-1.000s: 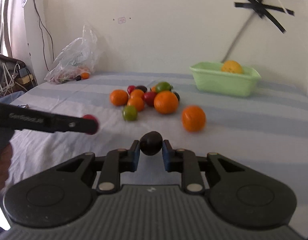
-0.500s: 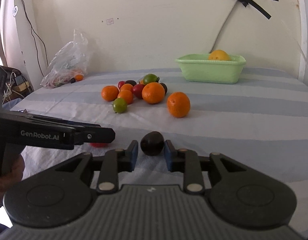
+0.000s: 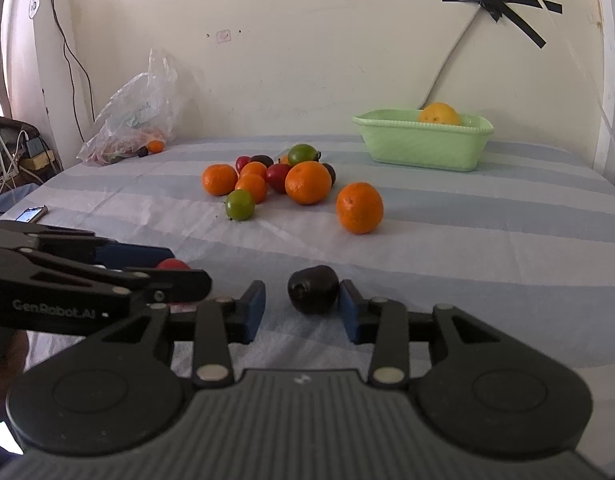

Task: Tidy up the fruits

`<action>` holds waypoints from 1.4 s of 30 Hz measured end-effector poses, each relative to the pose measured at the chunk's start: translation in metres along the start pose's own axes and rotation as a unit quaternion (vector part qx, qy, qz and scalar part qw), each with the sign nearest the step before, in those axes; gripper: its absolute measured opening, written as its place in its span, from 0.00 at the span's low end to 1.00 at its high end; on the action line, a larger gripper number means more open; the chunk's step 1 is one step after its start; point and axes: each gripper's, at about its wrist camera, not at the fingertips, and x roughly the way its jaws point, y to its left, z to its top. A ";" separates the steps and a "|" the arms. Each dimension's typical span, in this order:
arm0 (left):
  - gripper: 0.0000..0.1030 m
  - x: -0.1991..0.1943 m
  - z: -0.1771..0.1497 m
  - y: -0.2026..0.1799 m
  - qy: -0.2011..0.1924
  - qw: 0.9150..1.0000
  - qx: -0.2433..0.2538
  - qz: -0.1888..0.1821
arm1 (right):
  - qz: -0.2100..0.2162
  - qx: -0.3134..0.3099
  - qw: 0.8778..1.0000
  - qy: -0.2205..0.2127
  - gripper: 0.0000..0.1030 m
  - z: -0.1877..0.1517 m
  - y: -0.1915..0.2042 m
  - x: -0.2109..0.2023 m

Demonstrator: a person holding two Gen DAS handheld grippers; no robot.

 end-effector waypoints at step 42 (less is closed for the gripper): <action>0.31 0.208 0.209 -0.012 0.009 0.999 -0.028 -0.031 | -0.108 0.026 0.988 -0.111 0.28 0.116 -0.126 0.082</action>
